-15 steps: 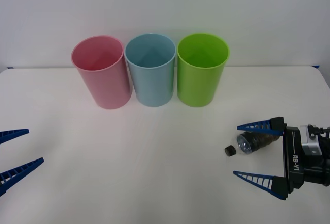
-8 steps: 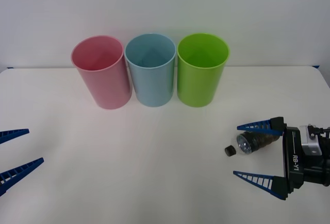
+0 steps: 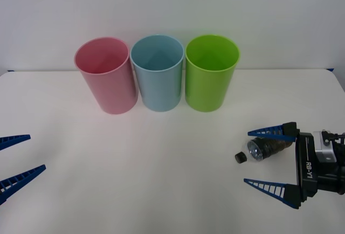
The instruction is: Put cans in the blue bin and PET bottles in the pink bin and trash in the green bin.
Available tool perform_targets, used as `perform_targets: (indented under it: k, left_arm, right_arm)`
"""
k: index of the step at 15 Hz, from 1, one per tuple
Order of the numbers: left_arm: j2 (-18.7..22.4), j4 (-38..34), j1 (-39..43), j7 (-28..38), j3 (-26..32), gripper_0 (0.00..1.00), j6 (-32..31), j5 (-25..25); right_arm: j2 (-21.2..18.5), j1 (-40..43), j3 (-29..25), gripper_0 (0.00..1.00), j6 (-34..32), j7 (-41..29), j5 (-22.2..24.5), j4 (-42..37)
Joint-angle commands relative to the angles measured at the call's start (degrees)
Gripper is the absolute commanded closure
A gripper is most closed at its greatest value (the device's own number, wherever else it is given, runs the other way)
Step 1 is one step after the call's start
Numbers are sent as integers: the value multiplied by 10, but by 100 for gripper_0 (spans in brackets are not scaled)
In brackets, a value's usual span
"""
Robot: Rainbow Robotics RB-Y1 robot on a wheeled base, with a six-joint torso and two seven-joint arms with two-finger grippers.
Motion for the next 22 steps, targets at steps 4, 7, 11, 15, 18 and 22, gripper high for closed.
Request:
perform_targets:
  k: [4, 7, 11, 15, 18, 22]
  left_arm:
    - [0, 0, 0, 0, 0, 0, 0, 0]
    - [0, 0, 0, 0, 0, 0, 0, 0]
    - [0, 0, 0, 0, 0, 0, 0, 0]
    - [0, 0, 0, 0, 0, 0, 0, 0]
    - [0, 0, 0, 0, 0, 0, 0, 0]
    - [0, 0, 0, 0, 0, 0, 0, 0]
  right_arm:
    - [0, 0, 0, 0, 0, 0, 0, 0]
    - [0, 0, 0, 0, 0, 0, 0, 0]
    - [0, 0, 0, 0, 0, 0, 0, 0]
    - [0, 0, 0, 0, 0, 0, 0, 0]
    - [1, -7, -12, 0, -3, -3, -10, -20]
    - [-34, -33, -25, 0, -2, 5, -7, -32]
